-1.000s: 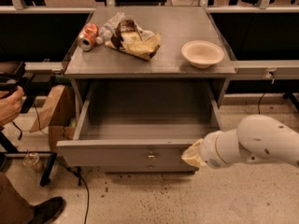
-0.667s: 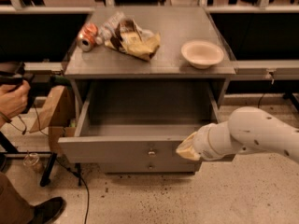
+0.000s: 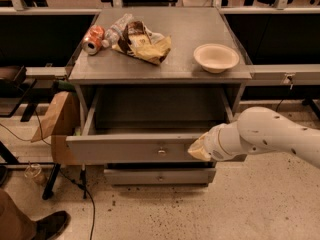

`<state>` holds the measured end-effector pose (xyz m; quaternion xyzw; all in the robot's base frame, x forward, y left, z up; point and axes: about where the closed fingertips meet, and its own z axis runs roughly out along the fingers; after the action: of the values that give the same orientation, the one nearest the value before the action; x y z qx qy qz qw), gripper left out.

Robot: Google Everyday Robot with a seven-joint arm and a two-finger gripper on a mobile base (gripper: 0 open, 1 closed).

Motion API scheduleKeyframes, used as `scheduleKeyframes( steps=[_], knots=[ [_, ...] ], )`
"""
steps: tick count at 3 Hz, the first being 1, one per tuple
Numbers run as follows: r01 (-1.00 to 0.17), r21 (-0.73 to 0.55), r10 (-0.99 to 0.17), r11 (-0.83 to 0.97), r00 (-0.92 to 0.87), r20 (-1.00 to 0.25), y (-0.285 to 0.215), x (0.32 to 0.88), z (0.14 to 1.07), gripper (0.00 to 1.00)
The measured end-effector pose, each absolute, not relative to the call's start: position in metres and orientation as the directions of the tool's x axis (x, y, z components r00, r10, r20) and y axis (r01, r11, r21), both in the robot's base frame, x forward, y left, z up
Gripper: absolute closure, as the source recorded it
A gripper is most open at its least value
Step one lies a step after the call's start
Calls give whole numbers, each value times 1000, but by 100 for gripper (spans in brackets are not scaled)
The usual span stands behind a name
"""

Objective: Close top drawer

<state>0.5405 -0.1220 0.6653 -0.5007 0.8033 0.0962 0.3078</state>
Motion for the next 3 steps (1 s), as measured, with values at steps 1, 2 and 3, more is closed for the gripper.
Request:
scheduleKeyframes(
  steps=[1, 2, 3],
  knots=[
    [-864, -154, -745, 480, -309, -591, -122, 541, 665, 100],
    [-852, -191, -748, 488, -296, -594, -124, 553, 664, 100],
    [-840, -212, -747, 499, -293, -596, -128, 563, 663, 100]
  ],
)
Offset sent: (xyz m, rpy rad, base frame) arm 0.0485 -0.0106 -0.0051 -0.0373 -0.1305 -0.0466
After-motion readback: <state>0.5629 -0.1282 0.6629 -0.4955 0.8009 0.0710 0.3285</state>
